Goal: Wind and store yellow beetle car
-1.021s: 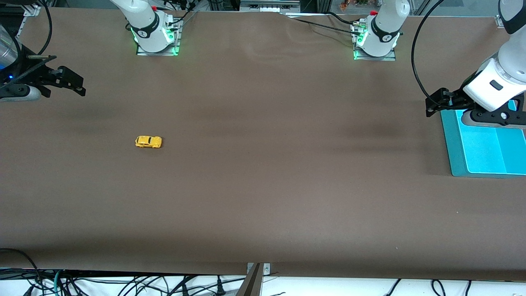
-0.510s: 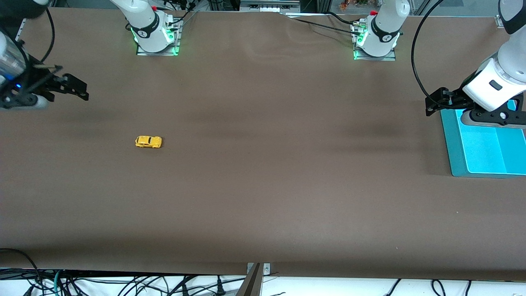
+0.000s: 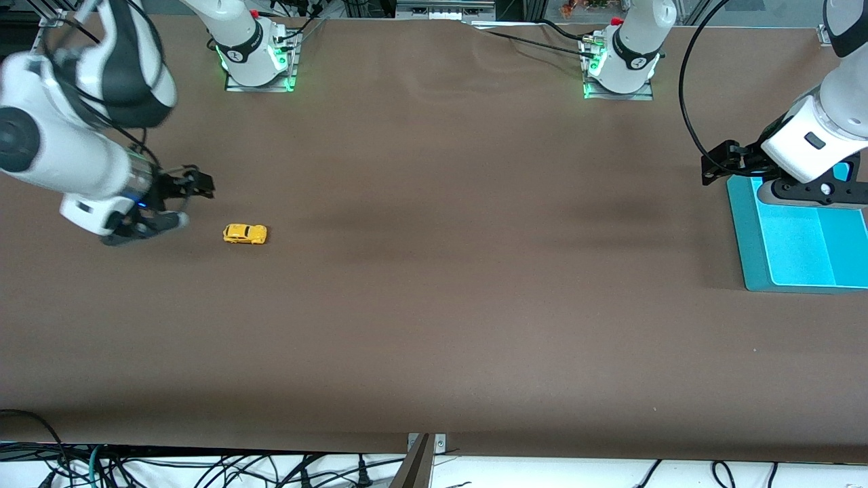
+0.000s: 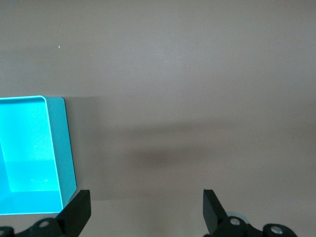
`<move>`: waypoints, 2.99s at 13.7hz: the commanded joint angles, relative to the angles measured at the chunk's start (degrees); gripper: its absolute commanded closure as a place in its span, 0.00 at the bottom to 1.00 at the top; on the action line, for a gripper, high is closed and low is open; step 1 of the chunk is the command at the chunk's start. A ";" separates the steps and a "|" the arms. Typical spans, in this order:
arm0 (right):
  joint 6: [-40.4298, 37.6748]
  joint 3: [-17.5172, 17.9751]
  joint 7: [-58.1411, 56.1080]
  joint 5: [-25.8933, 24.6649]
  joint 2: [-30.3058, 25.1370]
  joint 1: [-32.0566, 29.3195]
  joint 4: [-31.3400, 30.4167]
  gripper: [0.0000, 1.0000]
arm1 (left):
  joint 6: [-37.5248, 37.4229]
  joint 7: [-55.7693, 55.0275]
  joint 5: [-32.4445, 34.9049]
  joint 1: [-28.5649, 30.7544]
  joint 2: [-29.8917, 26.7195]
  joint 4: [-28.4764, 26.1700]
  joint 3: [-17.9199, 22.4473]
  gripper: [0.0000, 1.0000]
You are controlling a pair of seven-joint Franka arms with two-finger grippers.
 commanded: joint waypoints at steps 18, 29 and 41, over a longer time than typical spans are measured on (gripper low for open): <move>43.11 2.21 -65.19 -0.51 7.40 -4.43 -26.96 0.09 | -1.35 -0.30 -1.42 -0.84 -0.16 3.60 -4.82 0.00; 45.13 4.49 -68.96 -0.78 8.28 -4.43 -26.35 0.79 | -1.70 0.49 -2.03 -0.05 -0.16 3.51 -4.38 0.00; 49.00 4.49 -72.65 -0.51 11.53 -10.84 -26.70 0.79 | -1.52 0.58 -2.12 1.00 -0.07 3.60 -4.47 0.00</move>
